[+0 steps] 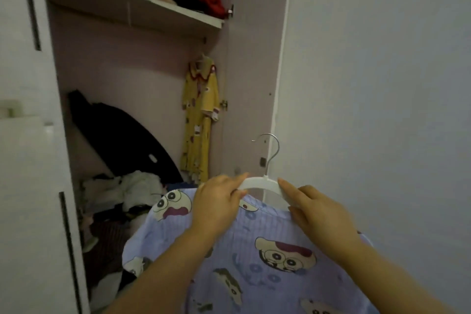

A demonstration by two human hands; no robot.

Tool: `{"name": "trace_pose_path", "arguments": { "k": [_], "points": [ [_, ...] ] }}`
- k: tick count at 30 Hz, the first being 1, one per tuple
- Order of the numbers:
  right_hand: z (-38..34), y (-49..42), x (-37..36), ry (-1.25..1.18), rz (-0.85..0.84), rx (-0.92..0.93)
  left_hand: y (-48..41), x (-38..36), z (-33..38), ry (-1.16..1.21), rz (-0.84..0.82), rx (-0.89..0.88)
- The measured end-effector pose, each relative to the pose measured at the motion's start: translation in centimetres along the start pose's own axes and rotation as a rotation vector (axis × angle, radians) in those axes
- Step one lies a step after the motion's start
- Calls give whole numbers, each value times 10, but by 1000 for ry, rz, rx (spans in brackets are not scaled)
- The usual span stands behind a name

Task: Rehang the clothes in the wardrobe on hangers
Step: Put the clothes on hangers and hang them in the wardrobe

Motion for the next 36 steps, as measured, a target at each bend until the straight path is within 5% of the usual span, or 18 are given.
{"name": "trace_pose_path", "arguments": {
  "k": [12,36],
  "points": [
    [-14,-199,-100,-161,58,173,-110,-11,-146,-356,25,161],
    [28,-586,-272,-158,280,258,-410,-141,-433,-264,137,206]
  ]
}}
Point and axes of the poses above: each hand's wrist, its own y-axis away from the middle knuckle, its own x-axis out of the back of the hand, z = x × y, the point moved 4 cm from there along -y, towards the middle knuckle, and after that the axes turned 5 degrees about -y, right-handed, at the moved point
